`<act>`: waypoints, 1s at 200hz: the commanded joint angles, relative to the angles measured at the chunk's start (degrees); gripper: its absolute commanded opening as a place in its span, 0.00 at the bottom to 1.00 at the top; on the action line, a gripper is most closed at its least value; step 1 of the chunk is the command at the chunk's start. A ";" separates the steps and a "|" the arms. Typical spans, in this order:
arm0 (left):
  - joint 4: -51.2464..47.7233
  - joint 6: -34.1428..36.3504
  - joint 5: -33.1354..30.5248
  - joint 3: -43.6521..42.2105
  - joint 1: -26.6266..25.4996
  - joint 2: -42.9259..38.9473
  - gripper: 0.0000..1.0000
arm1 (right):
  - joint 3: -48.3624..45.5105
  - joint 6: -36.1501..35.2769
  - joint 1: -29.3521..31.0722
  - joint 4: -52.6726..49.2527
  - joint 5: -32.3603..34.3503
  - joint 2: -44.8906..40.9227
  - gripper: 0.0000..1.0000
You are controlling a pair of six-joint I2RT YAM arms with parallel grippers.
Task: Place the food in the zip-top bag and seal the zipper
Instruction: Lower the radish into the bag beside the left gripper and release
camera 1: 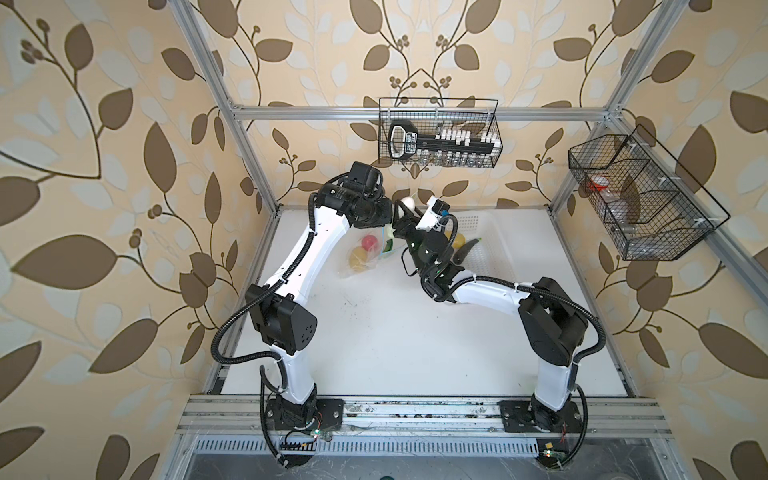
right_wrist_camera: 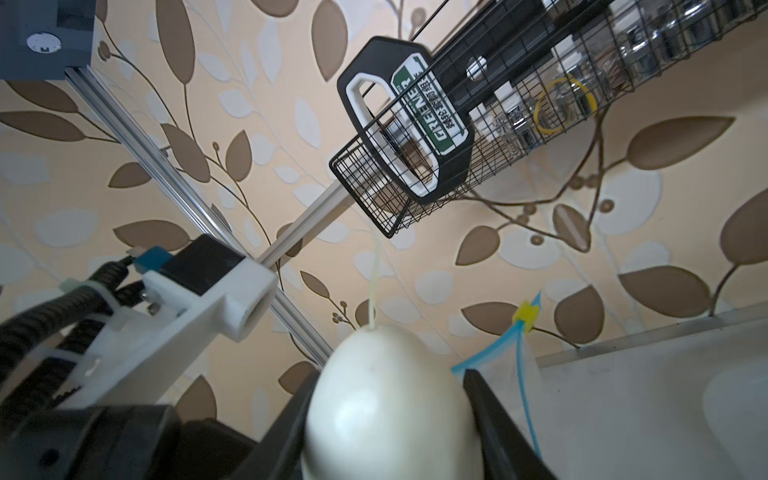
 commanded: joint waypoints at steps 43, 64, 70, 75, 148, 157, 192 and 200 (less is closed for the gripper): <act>4.76 4.07 -3.57 2.07 0.34 -1.14 0.00 | -1.04 -0.02 0.71 -7.10 0.74 -3.59 0.11; 6.17 4.79 -4.17 1.63 0.34 -1.51 0.00 | -1.04 0.66 0.88 -9.22 0.06 -3.45 0.12; 6.47 4.91 -4.16 1.60 0.34 -1.52 0.00 | -1.00 0.84 0.82 -9.93 -0.09 -3.42 0.12; 6.69 4.98 -4.13 1.46 0.34 -1.59 0.00 | -1.06 0.99 0.88 -10.33 -0.11 -3.26 0.12; 9.57 7.64 -1.32 -0.48 0.34 -3.10 0.00 | 4.09 3.71 -0.03 -19.94 -2.78 0.39 0.18; 9.56 8.08 -0.78 -0.48 0.31 -3.18 0.00 | 4.88 4.52 -0.31 -21.02 -3.78 1.12 0.19; 9.75 9.45 0.52 -0.57 0.17 -3.62 0.00 | 8.78 7.49 -2.05 -25.39 -8.87 4.08 0.23; 9.89 9.74 0.64 -2.52 0.16 -3.84 0.00 | 9.68 8.02 -2.45 -26.40 -9.76 4.77 0.26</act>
